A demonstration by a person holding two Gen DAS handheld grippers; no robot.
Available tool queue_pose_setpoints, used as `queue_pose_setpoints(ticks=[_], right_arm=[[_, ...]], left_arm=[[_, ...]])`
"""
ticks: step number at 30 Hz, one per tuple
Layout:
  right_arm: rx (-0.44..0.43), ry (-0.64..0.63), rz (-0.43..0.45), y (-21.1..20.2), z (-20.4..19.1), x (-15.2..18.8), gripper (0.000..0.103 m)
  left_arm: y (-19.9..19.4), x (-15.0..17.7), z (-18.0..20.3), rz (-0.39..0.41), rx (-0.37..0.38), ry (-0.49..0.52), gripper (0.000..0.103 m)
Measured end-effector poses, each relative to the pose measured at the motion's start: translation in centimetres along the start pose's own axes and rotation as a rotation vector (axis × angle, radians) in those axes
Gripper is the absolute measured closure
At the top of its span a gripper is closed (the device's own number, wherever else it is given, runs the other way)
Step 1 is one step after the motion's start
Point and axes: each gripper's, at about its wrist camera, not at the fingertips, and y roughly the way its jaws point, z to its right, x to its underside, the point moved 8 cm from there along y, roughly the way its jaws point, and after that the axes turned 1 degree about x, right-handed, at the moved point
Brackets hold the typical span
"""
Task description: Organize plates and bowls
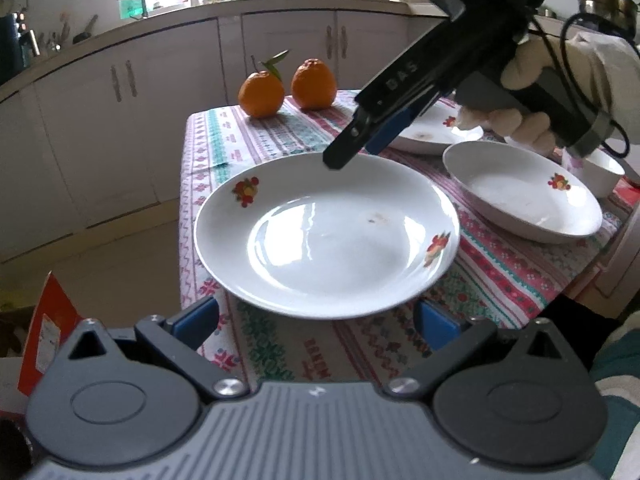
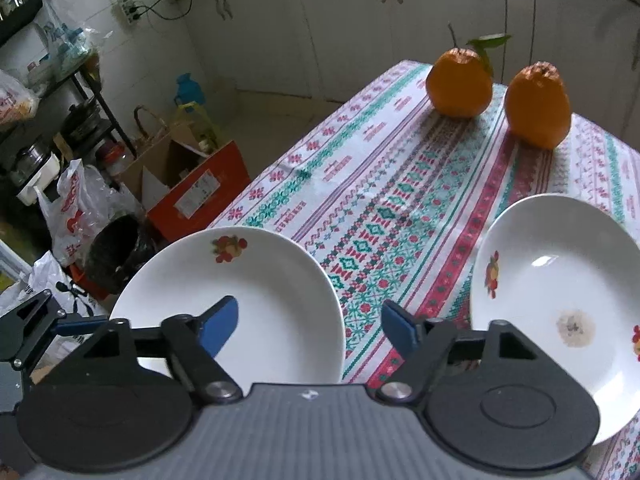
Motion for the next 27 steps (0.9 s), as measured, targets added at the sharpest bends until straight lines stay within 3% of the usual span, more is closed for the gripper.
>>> queue_pose_setpoints(ticks=[5, 19, 27], right_arm=[[-0.045, 0.002, -0.041, 1.0, 0.2, 0.0, 0.043], [-0.183, 0.045, -0.114, 1.9, 0.6, -0.4, 0.046], [-0.218, 0.059, -0.131, 2.2, 0.7, -0.3, 0.045]], left_arm=[[0.2, -0.3, 0.1, -0.006, 0.013, 0.017, 0.001], [0.7, -0.7, -0.1, -0.023, 0.040, 0.022, 0.001], [0.9, -0.8, -0.2, -0.037, 0.046, 0.029, 0.001]])
